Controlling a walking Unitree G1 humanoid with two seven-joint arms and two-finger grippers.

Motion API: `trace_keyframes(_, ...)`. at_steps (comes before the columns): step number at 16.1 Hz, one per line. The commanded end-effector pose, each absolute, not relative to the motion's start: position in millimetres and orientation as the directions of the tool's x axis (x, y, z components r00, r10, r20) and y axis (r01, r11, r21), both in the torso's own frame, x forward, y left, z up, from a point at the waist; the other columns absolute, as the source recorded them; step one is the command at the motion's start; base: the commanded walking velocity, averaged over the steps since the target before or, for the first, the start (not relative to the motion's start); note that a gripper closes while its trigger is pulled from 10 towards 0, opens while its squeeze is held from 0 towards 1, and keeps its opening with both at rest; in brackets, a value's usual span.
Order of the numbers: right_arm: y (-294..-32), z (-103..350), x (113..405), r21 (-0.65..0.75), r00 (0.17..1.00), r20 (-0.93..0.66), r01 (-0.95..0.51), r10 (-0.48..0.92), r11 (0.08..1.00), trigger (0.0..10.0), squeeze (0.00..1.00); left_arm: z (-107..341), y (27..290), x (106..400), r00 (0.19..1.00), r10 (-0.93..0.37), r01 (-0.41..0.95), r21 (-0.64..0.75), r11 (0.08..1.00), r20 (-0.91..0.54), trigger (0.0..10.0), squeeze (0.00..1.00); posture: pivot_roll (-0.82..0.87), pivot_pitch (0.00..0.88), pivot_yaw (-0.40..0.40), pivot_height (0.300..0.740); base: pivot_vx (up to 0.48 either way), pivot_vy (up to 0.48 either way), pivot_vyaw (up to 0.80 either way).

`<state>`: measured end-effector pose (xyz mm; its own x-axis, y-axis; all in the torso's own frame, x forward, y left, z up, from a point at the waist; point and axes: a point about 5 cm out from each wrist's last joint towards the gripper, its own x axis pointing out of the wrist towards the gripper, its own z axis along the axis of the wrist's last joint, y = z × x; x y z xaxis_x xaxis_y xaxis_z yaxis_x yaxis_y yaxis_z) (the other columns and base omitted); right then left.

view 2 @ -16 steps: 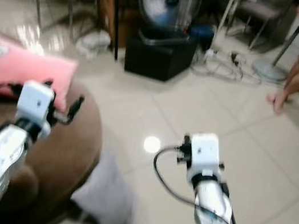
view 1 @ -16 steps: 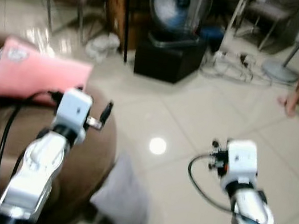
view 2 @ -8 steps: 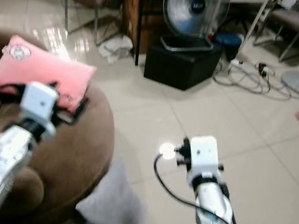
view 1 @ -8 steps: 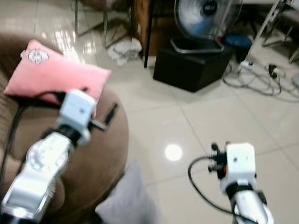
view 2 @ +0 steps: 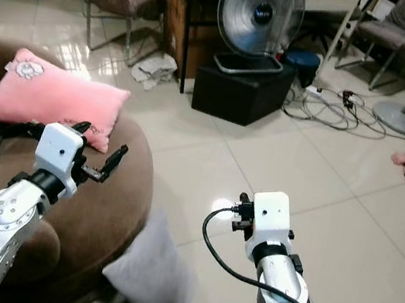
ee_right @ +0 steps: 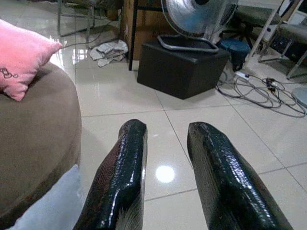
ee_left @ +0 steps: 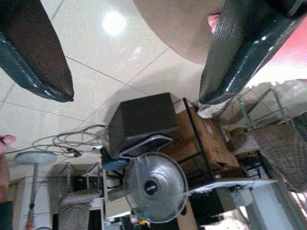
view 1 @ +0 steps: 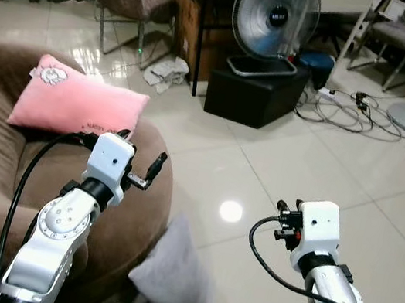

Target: Move the pillow to the sofa from floor

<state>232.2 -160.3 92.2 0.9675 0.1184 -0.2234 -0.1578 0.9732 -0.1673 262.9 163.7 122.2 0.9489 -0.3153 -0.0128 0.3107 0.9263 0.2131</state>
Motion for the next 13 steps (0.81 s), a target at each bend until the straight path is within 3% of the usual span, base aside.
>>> trace_keyframes(1, -161.5, 95.9, 233.2, -0.164, 0.969, -0.215, -0.157, 0.120, 0.974, 10.0, 0.00, 119.4, 166.3, 263.0, 0.950, -0.310, 0.308, 0.206, 0.929, -0.023, 10.0, 0.00, -0.08, 0.009, 0.023, 0.650, 0.000, 0.000, 0.00)
trace_keyframes(8, -162.3, 95.3, 231.6, -0.166, 0.970, -0.211, -0.158, 0.121, 0.973, 10.0, 0.00, 120.0, 165.1, 264.8, 0.948, -0.319, 0.314, 0.223, 0.923, -0.014, 10.0, 0.00, -0.08, 0.014, 0.022, 0.590, 0.000, 0.000, 0.00)
trace_keyframes(13, -162.3, 93.5, 230.0, -0.147, 0.969, -0.216, -0.155, 0.121, 0.977, 10.0, 0.00, 118.2, 160.3, 269.6, 0.940, -0.341, 0.336, 0.244, 0.910, -0.024, 10.0, 0.00, -0.09, 0.003, 0.024, 0.585, 0.000, 0.000, 0.00)
